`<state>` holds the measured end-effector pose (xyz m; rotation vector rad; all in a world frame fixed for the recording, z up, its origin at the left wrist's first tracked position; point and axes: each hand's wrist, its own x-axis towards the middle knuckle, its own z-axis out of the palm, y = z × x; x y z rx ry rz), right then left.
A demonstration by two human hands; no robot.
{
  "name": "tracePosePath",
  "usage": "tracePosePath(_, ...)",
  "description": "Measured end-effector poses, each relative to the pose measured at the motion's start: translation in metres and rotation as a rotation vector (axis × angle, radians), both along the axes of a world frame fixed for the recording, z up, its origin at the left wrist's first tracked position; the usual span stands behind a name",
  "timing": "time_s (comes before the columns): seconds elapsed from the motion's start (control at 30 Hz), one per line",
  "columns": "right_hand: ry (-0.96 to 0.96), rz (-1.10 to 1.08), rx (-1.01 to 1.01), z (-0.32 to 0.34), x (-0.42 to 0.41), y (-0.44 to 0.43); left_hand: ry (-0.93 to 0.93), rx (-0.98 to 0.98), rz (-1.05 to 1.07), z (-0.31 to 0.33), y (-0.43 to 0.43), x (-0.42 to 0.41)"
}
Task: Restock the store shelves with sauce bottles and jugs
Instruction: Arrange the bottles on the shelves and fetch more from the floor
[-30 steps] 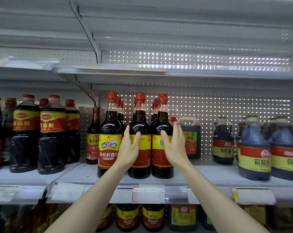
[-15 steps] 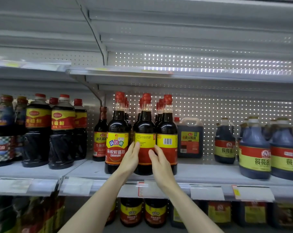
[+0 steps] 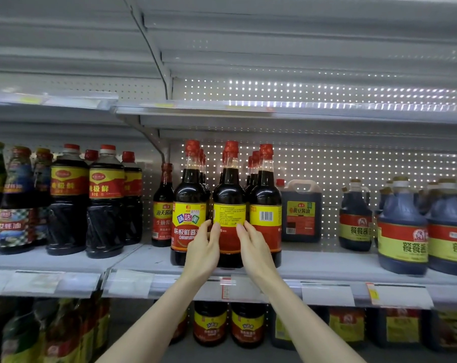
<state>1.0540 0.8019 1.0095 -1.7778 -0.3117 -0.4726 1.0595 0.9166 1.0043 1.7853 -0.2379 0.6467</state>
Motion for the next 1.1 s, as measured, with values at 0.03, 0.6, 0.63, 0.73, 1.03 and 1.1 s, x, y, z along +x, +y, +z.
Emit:
tracePosePath(0.03, -0.015, -0.005, -0.003, -0.001, -0.001, 0.001, 0.013, -0.009, -0.008, 0.002, 0.0, 0.001)
tracePosePath(0.6, 0.108, 0.081, 0.024, 0.006, 0.006, 0.001, -0.015, 0.011, -0.001, -0.01, 0.007, -0.002)
tracePosePath(0.63, 0.095, 0.056, 0.002, 0.006, 0.006, 0.001, -0.007, 0.009, 0.006, -0.01, 0.007, -0.002)
tracePosePath(0.73, 0.018, -0.023, -0.042, 0.003, 0.004, 0.0, 0.053, 0.013, -0.023, -0.005, 0.005, 0.004)
tracePosePath(1.03, 0.078, 0.063, -0.011, 0.003, 0.004, 0.002, 0.099, -0.01, -0.098, -0.001, 0.008, 0.008)
tracePosePath(1.1, 0.098, 0.078, -0.015, 0.005, 0.005, 0.002, 0.062, 0.027, -0.06, -0.001, 0.011, 0.001)
